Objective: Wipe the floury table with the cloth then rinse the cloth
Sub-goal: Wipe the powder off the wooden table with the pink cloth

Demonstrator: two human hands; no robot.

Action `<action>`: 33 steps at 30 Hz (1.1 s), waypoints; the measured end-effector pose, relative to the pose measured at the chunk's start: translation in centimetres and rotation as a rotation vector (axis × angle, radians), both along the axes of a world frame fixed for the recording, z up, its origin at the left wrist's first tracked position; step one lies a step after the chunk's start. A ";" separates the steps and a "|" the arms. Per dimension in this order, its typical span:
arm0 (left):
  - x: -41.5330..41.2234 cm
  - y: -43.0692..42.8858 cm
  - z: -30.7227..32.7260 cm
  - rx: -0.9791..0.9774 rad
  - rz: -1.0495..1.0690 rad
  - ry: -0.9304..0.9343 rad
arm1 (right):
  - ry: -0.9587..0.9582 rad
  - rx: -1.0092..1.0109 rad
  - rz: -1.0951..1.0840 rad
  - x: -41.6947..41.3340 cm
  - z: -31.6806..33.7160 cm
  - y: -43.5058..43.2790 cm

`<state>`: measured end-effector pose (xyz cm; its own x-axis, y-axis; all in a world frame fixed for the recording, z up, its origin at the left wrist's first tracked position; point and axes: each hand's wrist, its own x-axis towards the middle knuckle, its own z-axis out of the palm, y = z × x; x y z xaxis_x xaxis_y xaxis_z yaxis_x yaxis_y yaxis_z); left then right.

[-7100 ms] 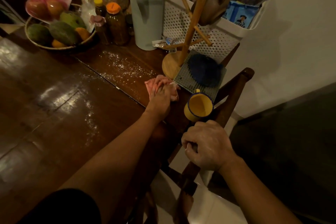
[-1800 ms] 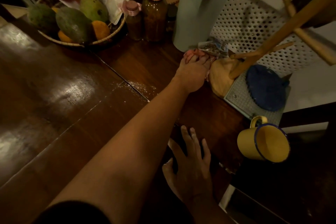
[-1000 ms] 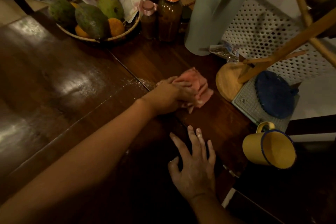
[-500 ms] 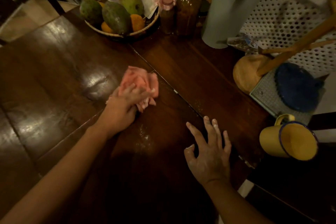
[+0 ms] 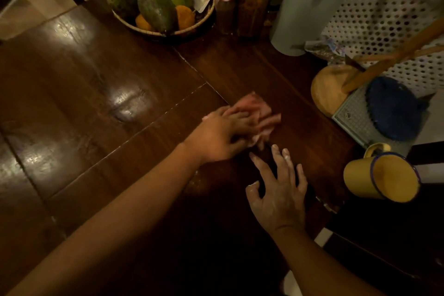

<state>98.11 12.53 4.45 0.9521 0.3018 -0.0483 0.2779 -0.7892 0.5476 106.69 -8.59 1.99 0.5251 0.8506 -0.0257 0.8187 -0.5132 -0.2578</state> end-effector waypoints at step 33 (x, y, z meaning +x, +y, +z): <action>-0.6 7.3 0.8 0.192 0.307 0.204 | 0.069 -0.024 0.001 0.2 0.3 0.0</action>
<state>97.54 19.81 5.29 0.7935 0.5918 -0.1420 0.6036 -0.7356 0.3075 106.85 -8.56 2.28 0.5207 0.8498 -0.0825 0.7998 -0.5193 -0.3010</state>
